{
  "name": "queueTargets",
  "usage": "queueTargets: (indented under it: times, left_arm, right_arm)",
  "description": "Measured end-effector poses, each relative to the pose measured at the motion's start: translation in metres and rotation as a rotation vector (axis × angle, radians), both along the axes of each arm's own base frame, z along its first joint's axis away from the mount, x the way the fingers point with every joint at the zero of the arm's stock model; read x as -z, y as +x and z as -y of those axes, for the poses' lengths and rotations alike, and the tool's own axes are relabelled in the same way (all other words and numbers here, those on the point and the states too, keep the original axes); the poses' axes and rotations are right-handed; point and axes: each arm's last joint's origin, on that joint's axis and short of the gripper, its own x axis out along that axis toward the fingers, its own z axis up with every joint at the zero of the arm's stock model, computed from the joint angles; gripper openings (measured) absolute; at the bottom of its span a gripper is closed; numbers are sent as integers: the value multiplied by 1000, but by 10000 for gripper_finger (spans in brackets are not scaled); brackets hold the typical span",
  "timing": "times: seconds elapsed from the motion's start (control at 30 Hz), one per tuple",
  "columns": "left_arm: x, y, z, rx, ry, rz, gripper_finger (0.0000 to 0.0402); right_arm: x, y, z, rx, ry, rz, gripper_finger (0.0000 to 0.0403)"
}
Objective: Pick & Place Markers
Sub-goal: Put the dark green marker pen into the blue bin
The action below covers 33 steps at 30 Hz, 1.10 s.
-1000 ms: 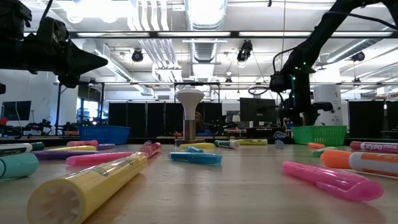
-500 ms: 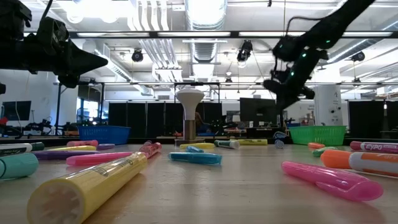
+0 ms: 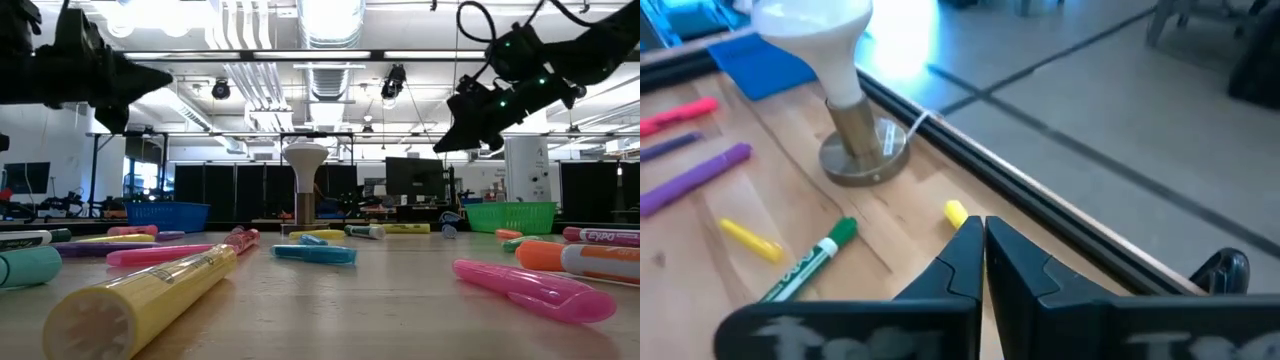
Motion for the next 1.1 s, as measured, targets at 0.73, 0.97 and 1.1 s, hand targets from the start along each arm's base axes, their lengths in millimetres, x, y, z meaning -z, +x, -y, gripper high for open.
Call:
queueTargets:
  times: [0.73, 0.97, 1.1]
  left_arm:
    - [-18, 21, -8, -150, -362, -203, 0]
    - [-37, 33, -9, -259, -595, -573, 0]
    - [-53, 43, -6, -298, -777, -757, 1]
  right_arm:
    - [4, -2, -3, -50, -110, 69, 8]
    - [6, -2, -6, -105, -68, 96, 8]
    - [7, -2, -6, -107, -61, 92, 8]
